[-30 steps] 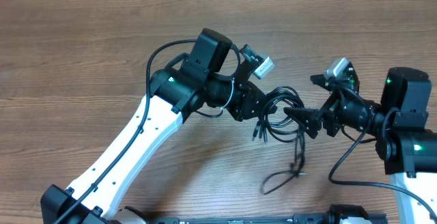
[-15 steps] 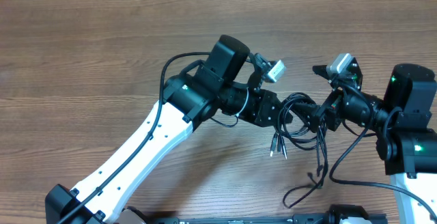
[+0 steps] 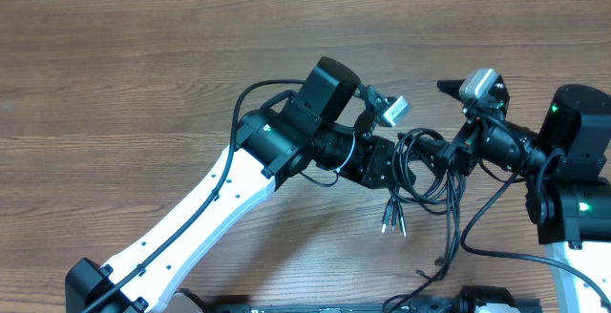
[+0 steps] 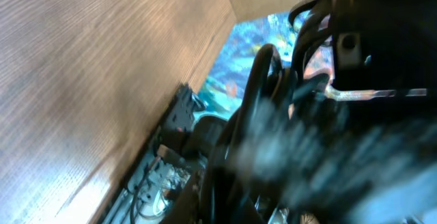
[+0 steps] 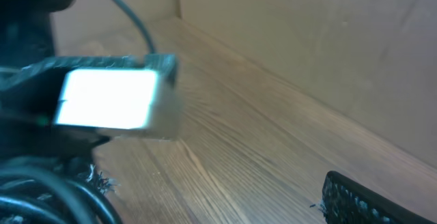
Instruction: Untangle cables
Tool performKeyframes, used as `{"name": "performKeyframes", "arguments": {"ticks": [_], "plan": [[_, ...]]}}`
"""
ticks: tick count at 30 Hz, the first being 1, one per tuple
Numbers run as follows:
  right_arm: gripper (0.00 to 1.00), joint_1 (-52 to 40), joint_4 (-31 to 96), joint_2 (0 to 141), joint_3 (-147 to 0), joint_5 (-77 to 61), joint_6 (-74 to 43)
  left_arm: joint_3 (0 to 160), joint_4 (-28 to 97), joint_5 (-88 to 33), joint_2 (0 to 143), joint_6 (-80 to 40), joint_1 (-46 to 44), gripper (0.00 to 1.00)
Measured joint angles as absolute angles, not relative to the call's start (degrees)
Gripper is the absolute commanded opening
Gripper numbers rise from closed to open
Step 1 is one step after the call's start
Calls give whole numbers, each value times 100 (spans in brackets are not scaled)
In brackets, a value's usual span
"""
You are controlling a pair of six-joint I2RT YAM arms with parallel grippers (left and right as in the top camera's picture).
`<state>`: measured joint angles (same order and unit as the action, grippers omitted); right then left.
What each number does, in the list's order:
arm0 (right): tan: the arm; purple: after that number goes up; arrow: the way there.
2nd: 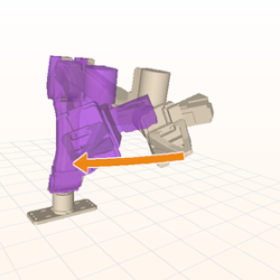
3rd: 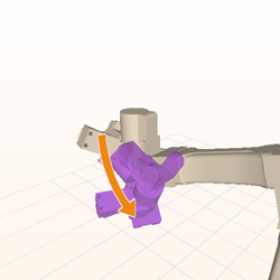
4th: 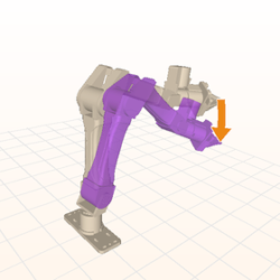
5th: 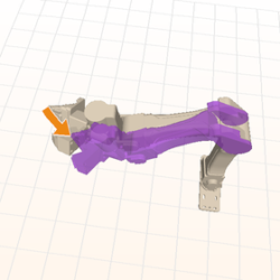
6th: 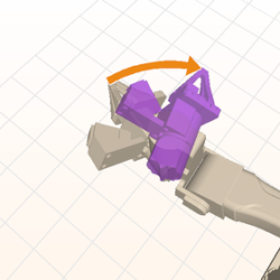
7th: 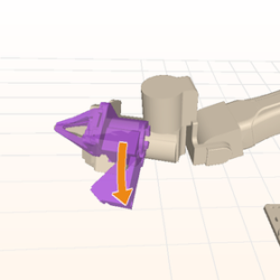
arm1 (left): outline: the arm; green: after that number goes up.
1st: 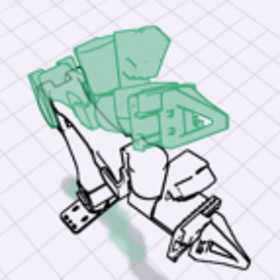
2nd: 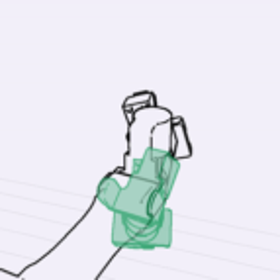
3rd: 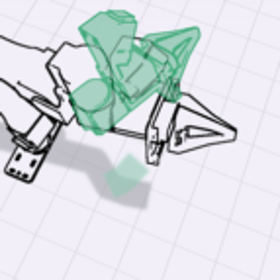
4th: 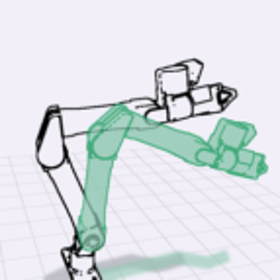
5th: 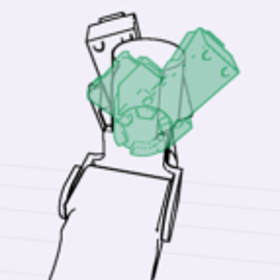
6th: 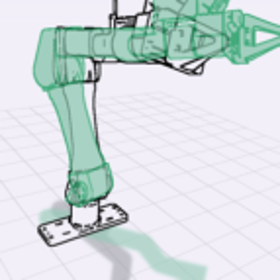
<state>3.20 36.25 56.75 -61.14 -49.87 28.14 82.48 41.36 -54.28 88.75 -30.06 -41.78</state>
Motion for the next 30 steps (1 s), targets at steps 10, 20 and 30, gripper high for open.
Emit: {"name": "performKeyframes", "arguments": {"ticks": [10,20,30], "plan": [[100,296,3603,5675,-6114,-3607,2086,8263,4890,-5470,8875,-2390,-4182,4],[100,296,3607,5675,-6114,-2945,1785,8267,5417,-5496,8875,-1927,-4069,4],[100,283,3726,5675,-6114,-2436,1610,8270,6377,-5592,8875,-1197,-3131,4]]}}
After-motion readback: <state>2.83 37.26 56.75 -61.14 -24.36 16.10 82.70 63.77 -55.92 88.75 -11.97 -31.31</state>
